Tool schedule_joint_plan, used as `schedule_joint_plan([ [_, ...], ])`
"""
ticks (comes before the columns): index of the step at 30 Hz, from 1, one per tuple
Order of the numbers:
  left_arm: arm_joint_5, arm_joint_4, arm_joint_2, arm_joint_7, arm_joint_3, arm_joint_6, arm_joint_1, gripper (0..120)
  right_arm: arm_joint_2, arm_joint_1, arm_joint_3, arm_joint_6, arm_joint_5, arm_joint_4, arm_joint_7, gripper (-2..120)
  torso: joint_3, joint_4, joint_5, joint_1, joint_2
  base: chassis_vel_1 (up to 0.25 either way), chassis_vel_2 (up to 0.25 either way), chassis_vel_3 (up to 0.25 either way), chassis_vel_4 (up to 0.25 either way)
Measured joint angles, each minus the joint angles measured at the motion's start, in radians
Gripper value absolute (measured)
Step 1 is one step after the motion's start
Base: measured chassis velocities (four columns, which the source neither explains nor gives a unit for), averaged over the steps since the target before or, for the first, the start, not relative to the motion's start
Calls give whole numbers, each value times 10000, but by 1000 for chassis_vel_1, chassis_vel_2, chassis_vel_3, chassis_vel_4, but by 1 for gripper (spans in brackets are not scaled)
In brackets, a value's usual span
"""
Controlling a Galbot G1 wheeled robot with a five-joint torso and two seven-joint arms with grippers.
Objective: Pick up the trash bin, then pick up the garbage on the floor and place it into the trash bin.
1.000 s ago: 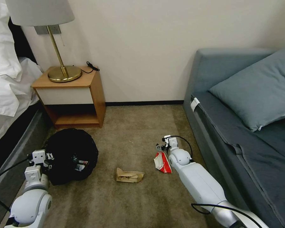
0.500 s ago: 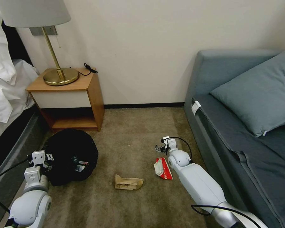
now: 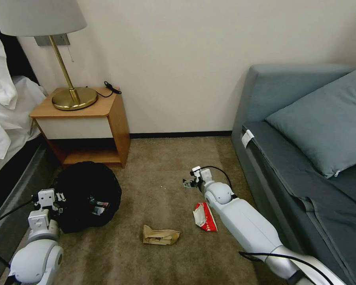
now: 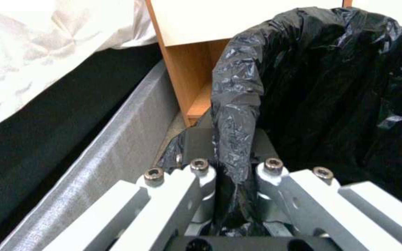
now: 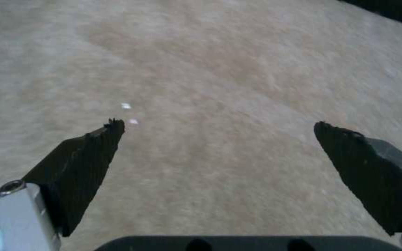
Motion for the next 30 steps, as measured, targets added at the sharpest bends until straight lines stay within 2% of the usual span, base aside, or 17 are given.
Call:
schedule_joint_plan([
  [7, 145, 95, -111, 29, -30, 5, -49, 4, -470, 45, -885, -181, 9, 863, -835, 100, -1, 0, 1, 0, 0, 0, 0, 0, 0],
  [9, 222, 126, -200, -15, -30, 46, -61, 4, -811, 29, -1370, -303, -21, 1358, -1214, 100, 0, 0, 1, 0, 0, 0, 0, 0, 0],
  [20, 474, 68, -501, -61, -64, 80, 58, 4, -2222, -433, -2192, -752, 66, 2953, -1920, 100, -1, -3, 1, 0, 0, 0, 0, 0, 0],
  [25, 562, 43, -645, -63, -80, 64, 119, 4, -2545, -598, -2556, -763, -145, 3361, -2250, 100, -1, -2, 1, 0, 0, 0, 0, 0, 0],
  [30, 621, 12, -734, -53, -114, 47, 172, 4, -2511, -582, -3084, -746, -367, 3464, -2548, 100, -1, -1, 0, 0, 1, 0, 0, 0, 0],
])
